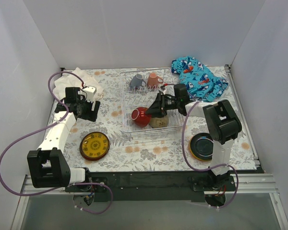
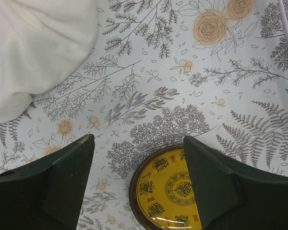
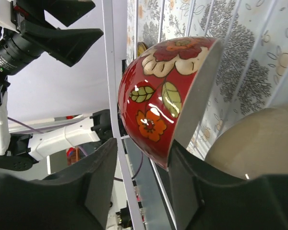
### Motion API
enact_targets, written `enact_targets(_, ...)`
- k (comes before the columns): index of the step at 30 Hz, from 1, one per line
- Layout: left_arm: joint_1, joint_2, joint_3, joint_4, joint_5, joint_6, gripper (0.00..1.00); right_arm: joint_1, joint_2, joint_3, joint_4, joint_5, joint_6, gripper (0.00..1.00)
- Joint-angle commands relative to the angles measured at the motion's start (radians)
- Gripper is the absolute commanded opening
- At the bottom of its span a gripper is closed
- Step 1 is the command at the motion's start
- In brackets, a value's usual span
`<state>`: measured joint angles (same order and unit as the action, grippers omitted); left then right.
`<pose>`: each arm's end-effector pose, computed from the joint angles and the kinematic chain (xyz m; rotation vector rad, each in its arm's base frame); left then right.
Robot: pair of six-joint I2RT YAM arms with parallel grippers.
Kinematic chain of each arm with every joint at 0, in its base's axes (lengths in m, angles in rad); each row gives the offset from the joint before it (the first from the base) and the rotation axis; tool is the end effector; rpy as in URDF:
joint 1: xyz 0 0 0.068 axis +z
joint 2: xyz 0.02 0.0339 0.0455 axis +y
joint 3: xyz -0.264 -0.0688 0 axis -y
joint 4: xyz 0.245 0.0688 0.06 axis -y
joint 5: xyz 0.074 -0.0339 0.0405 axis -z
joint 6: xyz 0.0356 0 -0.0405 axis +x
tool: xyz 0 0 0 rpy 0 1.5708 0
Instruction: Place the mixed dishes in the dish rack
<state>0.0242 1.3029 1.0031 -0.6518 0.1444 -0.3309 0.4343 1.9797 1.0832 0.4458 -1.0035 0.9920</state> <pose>0.2654 0.0013 0.2641 -0.3899 2.5051 -0.3050 0.3581 0.1992 0.1612 -0.1227 2.3384 1.8270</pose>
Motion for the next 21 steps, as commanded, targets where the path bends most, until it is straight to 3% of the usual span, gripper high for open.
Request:
enact_targets(1,0.005,-0.014,-0.029,0.049,0.04,-0.014,0.74,-0.029,-0.053,0.015,-0.278,0.034,-0.206,0.57)
enact_targets(9,0.005,-0.011,-0.044,0.081,0.072,-0.019,0.74,-0.065,-0.122,0.127,-0.682,0.131,-0.492,0.6)
enact_targets(15,0.005,-0.036,-0.063,0.099,0.089,-0.033,0.74,-0.072,-0.15,0.329,-0.945,0.252,-0.682,0.57)
enact_targets(21,0.005,-0.06,-0.087,0.118,0.106,-0.048,0.74,-0.06,-0.144,0.408,-0.989,0.302,-0.779,0.56)
